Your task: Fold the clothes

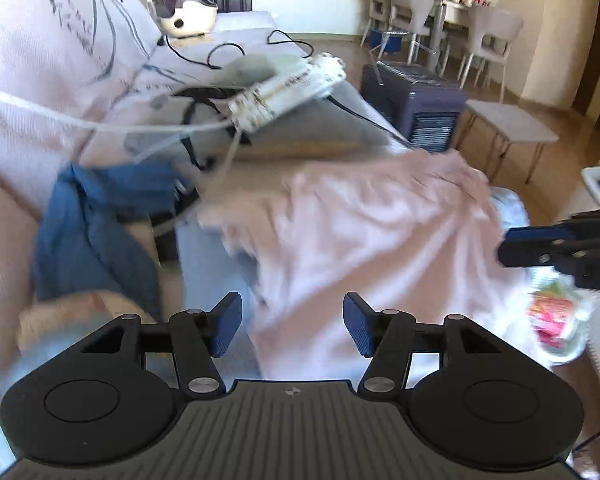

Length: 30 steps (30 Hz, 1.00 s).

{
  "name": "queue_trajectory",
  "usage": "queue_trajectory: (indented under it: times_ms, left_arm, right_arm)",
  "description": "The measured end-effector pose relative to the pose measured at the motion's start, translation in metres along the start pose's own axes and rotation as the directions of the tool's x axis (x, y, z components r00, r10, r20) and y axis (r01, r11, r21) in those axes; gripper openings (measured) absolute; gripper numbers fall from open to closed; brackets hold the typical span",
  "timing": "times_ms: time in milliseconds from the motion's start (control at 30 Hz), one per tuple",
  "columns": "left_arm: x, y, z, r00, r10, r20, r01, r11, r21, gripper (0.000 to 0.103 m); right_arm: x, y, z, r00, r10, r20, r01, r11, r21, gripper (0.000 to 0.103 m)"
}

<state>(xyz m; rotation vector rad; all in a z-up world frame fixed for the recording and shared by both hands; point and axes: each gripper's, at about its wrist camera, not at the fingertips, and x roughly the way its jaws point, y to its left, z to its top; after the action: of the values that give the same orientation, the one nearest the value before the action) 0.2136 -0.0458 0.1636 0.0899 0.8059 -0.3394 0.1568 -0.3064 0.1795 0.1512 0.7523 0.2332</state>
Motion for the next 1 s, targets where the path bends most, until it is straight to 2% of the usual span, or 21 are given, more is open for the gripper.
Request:
queue_trajectory:
  times_ms: [133,200,300,333,400,467,600,667,767,1000]
  left_arm:
    - [0.004,-0.013,-0.021,1.000,0.003,0.018,-0.003,1.000,0.031,0.051]
    - [0.010,-0.014,-0.029,1.000,0.009,-0.005,-0.009,1.000,-0.004,0.050]
    - [0.010,-0.015,-0.052,0.997,-0.057,-0.045,0.054,0.995,-0.079,0.050]
    - [0.008,-0.017,-0.061,0.996,-0.059,-0.060,0.053,0.994,-0.094,0.050]
    - [0.007,-0.018,-0.080,0.994,-0.047,-0.095,0.035,0.992,-0.120,0.050]
    - [0.007,-0.017,-0.099,0.990,-0.023,-0.141,0.001,0.989,-0.150,0.050]
    - [0.000,-0.016,-0.127,0.975,0.036,-0.220,-0.080,0.978,-0.193,0.050]
    - [-0.006,-0.017,-0.138,0.967,0.063,-0.247,-0.110,0.977,-0.180,0.050]
    - [-0.021,-0.022,-0.149,0.966,0.087,-0.241,-0.126,0.980,-0.151,0.051]
    - [-0.067,-0.032,-0.166,0.981,0.110,-0.160,-0.128,0.986,-0.110,0.055]
  right_arm:
    - [-0.004,0.019,-0.021,0.999,-0.045,0.002,0.045,0.997,-0.067,0.025]
    - [-0.001,0.022,-0.032,0.999,-0.054,-0.002,0.054,0.998,-0.017,0.026]
    - [-0.001,0.027,-0.053,0.997,-0.079,0.001,0.079,0.995,0.057,0.026]
    - [-0.001,0.029,-0.061,0.996,-0.088,0.002,0.087,0.993,0.081,0.030]
    - [0.001,0.034,-0.077,0.994,-0.105,-0.034,0.109,0.986,0.124,0.044]
    - [0.007,0.041,-0.092,0.990,-0.113,-0.079,0.124,0.980,0.154,0.045]
    - [0.011,0.052,-0.110,0.987,-0.118,-0.112,0.140,0.964,0.224,0.045]
    - [0.009,0.056,-0.118,0.983,-0.139,-0.119,0.166,0.951,0.262,0.047]
    - [0.000,0.060,-0.130,0.978,-0.166,-0.127,0.197,0.936,0.291,0.051]
    - [-0.034,0.074,-0.142,0.986,-0.157,-0.062,0.168,0.933,0.317,0.052]
